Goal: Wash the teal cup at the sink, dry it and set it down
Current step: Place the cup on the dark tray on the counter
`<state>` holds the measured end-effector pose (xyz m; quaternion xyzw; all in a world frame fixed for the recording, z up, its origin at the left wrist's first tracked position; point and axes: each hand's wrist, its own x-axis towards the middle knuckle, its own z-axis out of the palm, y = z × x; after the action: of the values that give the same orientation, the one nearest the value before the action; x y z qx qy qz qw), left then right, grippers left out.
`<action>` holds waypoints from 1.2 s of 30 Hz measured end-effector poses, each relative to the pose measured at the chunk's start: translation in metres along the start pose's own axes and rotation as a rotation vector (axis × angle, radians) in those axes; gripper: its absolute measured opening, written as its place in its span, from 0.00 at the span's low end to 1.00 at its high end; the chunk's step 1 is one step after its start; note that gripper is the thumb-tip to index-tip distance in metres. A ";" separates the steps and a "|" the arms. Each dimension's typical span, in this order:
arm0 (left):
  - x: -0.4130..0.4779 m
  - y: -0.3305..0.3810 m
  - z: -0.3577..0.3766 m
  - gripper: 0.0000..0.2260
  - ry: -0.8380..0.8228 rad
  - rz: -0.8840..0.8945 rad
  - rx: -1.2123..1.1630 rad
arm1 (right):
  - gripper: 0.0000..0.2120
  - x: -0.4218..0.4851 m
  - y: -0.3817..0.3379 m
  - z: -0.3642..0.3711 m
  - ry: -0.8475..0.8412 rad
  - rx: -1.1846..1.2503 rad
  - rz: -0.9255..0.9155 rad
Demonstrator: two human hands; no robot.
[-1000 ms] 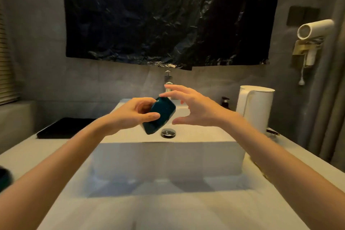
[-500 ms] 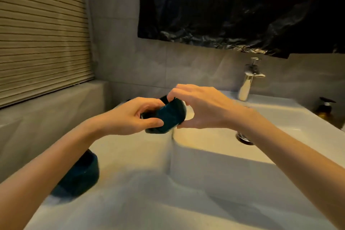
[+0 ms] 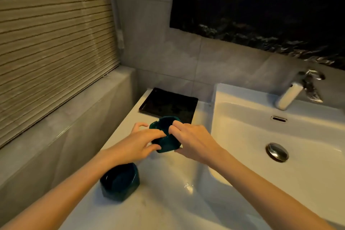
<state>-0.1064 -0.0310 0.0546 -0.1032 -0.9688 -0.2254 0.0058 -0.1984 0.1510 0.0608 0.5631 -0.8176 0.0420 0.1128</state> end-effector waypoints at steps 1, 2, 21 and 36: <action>-0.002 -0.004 0.004 0.11 -0.015 -0.006 0.011 | 0.14 0.000 -0.002 0.009 -0.016 0.022 0.034; -0.003 -0.009 0.008 0.10 -0.031 -0.010 0.026 | 0.13 0.000 -0.005 0.018 -0.029 0.044 0.071; -0.006 -0.038 0.059 0.18 -0.139 0.174 0.402 | 0.22 -0.023 -0.049 0.103 -0.124 0.151 0.488; 0.002 -0.042 0.076 0.20 -0.193 0.171 0.450 | 0.22 -0.027 -0.043 0.123 -0.155 0.293 0.521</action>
<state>-0.1140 -0.0339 -0.0316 -0.2019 -0.9783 0.0081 -0.0448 -0.1656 0.1365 -0.0671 0.3463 -0.9258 0.1442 -0.0468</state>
